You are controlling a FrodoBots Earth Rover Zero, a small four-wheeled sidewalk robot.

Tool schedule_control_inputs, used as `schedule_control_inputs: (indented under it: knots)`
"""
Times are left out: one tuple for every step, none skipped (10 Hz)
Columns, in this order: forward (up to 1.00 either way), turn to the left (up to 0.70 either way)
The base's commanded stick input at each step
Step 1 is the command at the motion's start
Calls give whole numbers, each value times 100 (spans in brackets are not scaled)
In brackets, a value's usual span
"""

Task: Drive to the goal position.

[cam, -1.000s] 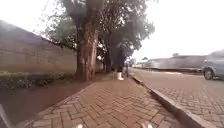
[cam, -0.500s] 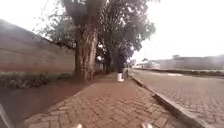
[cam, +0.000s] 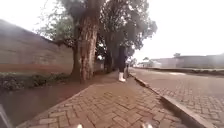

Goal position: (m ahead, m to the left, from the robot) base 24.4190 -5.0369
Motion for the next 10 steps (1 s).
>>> schedule_control_inputs:
  knots:
    - [50, 0]
    - [50, 0]
    - [50, 21]
    - [50, 9]
    - [50, 0]
    - [50, 0]
    - [50, 0]
    - [50, 0]
    - [50, 0]
    - [50, 3]
